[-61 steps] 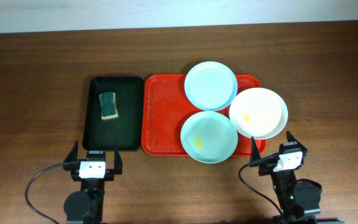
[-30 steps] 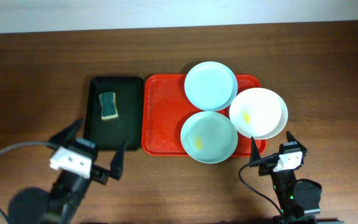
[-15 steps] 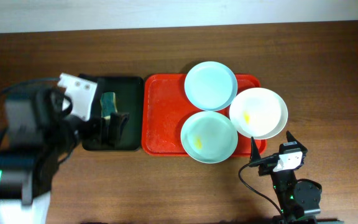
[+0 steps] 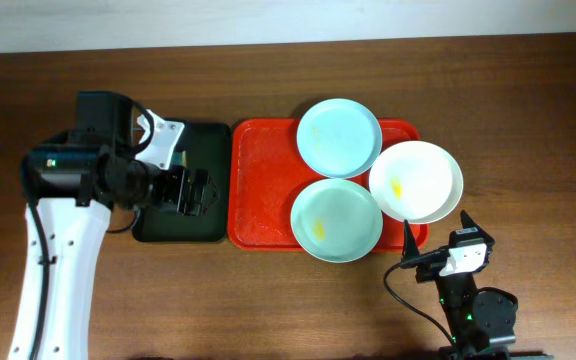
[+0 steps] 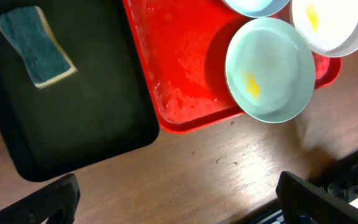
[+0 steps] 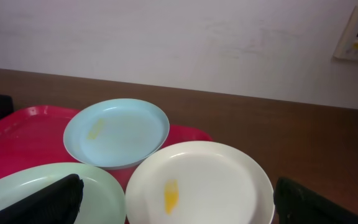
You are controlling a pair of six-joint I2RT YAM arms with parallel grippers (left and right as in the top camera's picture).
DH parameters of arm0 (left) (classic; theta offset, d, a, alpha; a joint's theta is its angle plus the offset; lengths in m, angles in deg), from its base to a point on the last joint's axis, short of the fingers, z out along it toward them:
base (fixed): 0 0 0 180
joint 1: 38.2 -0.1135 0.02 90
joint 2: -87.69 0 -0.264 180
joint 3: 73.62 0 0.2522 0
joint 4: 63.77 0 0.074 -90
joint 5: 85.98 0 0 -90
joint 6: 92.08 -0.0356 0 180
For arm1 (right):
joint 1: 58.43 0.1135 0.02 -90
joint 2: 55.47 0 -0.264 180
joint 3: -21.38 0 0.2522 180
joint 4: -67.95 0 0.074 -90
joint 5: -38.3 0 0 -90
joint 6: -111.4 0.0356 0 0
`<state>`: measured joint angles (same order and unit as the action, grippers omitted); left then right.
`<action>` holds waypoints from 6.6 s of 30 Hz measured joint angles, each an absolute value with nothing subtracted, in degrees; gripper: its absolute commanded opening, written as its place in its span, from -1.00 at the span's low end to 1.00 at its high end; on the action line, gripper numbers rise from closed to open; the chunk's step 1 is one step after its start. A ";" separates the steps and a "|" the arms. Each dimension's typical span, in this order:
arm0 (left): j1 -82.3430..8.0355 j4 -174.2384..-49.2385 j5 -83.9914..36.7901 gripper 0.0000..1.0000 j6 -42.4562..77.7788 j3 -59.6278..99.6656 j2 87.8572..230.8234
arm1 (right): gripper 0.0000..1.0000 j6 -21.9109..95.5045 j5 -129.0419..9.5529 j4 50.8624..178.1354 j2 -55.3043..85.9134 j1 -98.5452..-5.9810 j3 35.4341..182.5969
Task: Clean dirty plates on tray and stack at the side
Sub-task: 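Move the left gripper over the sponge on the black tray, then lower the left gripper and grasp the green-yellow sponge, then lift the sponge slightly with the left gripper above the tray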
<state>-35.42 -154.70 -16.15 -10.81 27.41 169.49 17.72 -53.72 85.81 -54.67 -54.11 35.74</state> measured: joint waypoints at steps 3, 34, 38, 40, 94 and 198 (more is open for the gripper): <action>-35.42 -154.41 -16.15 0.99 -10.81 27.41 170.39 | 0.97 17.72 -53.72 85.81 -54.67 -54.11 35.74; -35.42 -151.88 -16.63 0.99 -9.52 27.43 170.89 | 0.97 17.69 -53.72 85.81 -54.67 -54.11 35.74; -35.42 -151.88 -16.63 0.99 -9.52 27.41 170.89 | 0.97 17.69 -53.72 85.81 -54.67 -54.11 35.74; -35.42 -151.88 -16.63 0.99 -9.52 27.41 170.89 | 0.97 17.72 -53.72 85.81 -54.67 -54.11 35.74; -35.55 -130.79 7.31 -0.23 6.20 27.43 187.66 | 0.97 17.72 -53.72 85.81 -54.67 -54.11 35.74; -39.42 -123.71 5.51 -0.55 3.16 27.43 208.92 | 0.97 17.69 -53.72 85.81 -54.67 -54.11 35.74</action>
<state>-39.42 -123.71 5.51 3.16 27.43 208.92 17.69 -53.72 85.81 -54.67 -54.11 35.74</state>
